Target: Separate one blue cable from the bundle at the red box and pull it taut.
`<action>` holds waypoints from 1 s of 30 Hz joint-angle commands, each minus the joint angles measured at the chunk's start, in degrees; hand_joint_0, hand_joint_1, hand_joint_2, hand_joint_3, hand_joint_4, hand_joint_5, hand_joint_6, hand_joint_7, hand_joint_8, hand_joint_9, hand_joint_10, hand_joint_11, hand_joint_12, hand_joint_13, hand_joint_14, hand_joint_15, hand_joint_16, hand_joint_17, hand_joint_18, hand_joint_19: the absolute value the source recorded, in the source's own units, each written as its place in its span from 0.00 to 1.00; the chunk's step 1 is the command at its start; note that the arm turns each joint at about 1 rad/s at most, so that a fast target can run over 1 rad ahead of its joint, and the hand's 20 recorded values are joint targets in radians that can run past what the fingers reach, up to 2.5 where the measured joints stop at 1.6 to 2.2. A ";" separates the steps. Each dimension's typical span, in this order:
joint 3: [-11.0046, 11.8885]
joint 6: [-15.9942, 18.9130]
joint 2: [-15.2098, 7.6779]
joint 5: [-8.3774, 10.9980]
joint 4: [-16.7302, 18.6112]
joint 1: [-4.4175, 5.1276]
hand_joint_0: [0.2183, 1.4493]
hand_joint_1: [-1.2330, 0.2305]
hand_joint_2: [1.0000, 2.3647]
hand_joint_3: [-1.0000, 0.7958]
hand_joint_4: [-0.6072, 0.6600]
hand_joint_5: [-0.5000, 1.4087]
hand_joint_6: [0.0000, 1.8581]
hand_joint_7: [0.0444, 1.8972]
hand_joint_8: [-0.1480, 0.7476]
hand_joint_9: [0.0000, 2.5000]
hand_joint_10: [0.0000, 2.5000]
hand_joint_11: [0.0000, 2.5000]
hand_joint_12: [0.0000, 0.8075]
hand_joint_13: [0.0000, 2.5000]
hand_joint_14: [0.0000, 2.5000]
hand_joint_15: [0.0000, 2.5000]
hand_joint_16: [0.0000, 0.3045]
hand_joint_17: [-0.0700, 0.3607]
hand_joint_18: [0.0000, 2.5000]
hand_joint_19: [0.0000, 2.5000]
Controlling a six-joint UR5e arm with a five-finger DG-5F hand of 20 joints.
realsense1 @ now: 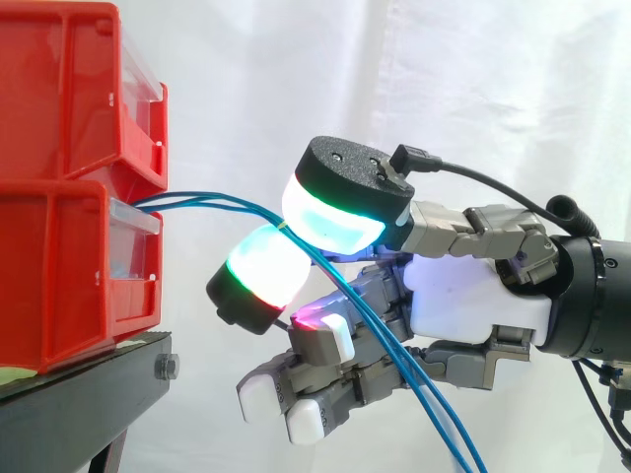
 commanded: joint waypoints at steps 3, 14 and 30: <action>0.03 1.04 0.00 0.21 -0.02 -0.01 0.40 0.32 0.01 0.38 0.43 0.16 0.48 0.66 0.56 0.43 0.01 0.42 0.50 0.35 0.01 0.18 0.16 0.41 0.33 0.20; 0.03 3.85 0.00 0.38 -0.72 -0.01 0.40 0.33 0.01 0.38 0.45 0.16 0.47 0.66 0.59 0.41 0.01 0.36 0.52 0.35 0.01 0.19 0.16 0.41 0.33 0.20; 0.03 3.59 0.00 0.82 -2.39 -0.01 0.35 0.38 0.00 0.30 0.51 0.17 0.45 0.63 0.57 0.41 0.01 0.35 0.52 0.35 0.01 0.20 0.16 0.42 0.33 0.21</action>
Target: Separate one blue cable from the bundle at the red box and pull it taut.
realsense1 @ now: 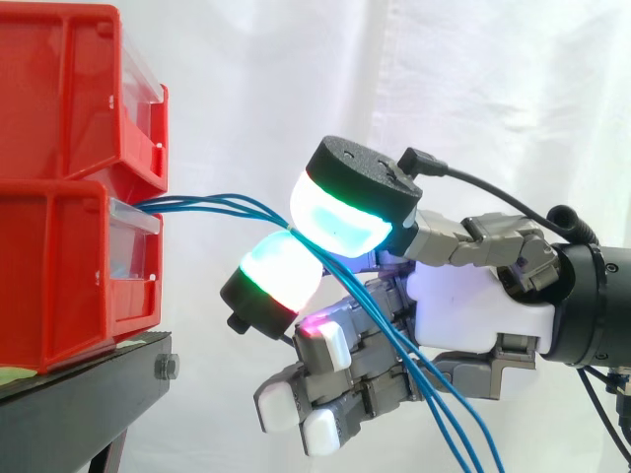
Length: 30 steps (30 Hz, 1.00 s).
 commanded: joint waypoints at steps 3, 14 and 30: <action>0.00 -0.04 0.00 0.33 -0.62 0.02 0.35 0.40 0.00 0.29 0.51 0.18 0.45 0.64 0.57 0.41 0.01 0.35 0.52 0.35 0.01 0.19 0.16 0.42 0.33 0.21; 0.00 -0.04 0.00 0.33 -0.62 -0.06 0.45 0.25 0.01 0.34 0.50 0.15 0.46 0.63 0.56 0.37 0.01 0.37 0.52 0.33 0.01 0.20 0.17 0.43 0.32 0.21; 0.00 0.05 0.00 0.33 -0.62 0.02 0.47 0.23 0.00 0.28 0.55 0.16 0.47 0.65 0.57 0.39 0.01 0.39 0.51 0.34 0.01 0.20 0.17 0.43 0.34 0.21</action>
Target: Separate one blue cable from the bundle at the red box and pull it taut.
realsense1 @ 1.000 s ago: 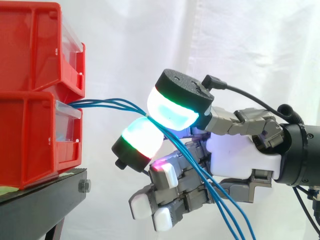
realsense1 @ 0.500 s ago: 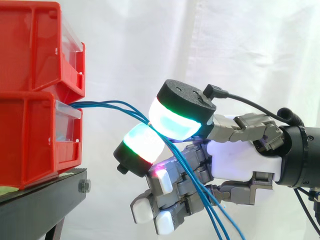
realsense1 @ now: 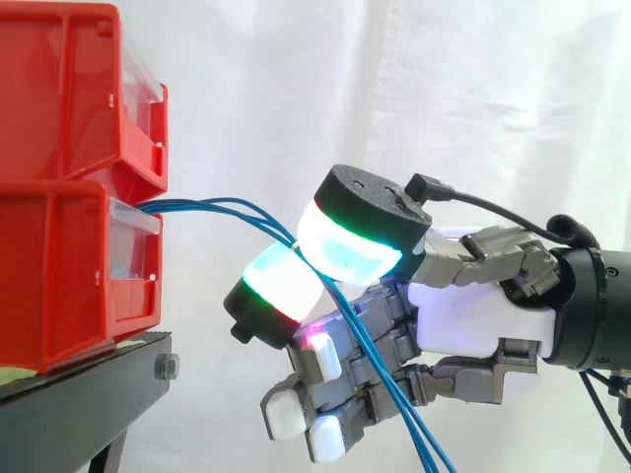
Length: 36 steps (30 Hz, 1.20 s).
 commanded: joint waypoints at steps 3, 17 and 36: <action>0.00 0.02 0.00 0.00 0.00 -0.01 0.41 0.27 0.00 0.28 0.56 0.16 0.47 0.66 0.57 0.39 0.01 0.38 0.51 0.35 0.01 0.20 0.17 0.43 0.34 0.21; 0.00 0.02 0.00 0.00 0.00 -0.01 0.35 0.42 0.01 0.35 0.53 0.19 0.41 0.67 0.56 0.39 0.01 0.31 0.52 0.35 0.01 0.20 0.17 0.44 0.34 0.23; 0.00 0.02 0.00 0.00 0.00 0.08 0.36 0.31 0.02 0.49 0.62 0.17 0.41 0.65 0.57 0.35 0.01 0.35 0.54 0.33 0.01 0.21 0.18 0.45 0.34 0.23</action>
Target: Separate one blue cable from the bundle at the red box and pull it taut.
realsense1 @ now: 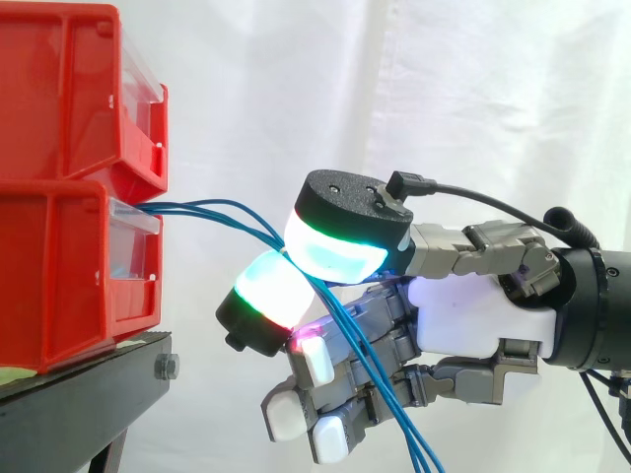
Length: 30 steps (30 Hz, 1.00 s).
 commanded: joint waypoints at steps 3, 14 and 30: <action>0.00 0.07 -0.08 0.00 0.00 -0.09 0.39 0.27 0.02 0.48 0.61 0.15 0.44 0.64 0.57 0.35 0.01 0.36 0.53 0.33 0.01 0.21 0.18 0.45 0.34 0.23; 0.00 0.16 0.01 0.00 0.00 0.00 0.50 0.21 0.01 0.36 0.62 0.14 0.46 0.63 0.56 0.33 0.01 0.38 0.53 0.32 0.01 0.21 0.18 0.44 0.31 0.24; 0.00 0.16 0.01 0.00 0.00 0.09 0.37 0.38 0.00 0.28 0.64 0.16 0.45 0.61 0.60 0.37 0.01 0.39 0.53 0.34 0.01 0.21 0.18 0.44 0.36 0.22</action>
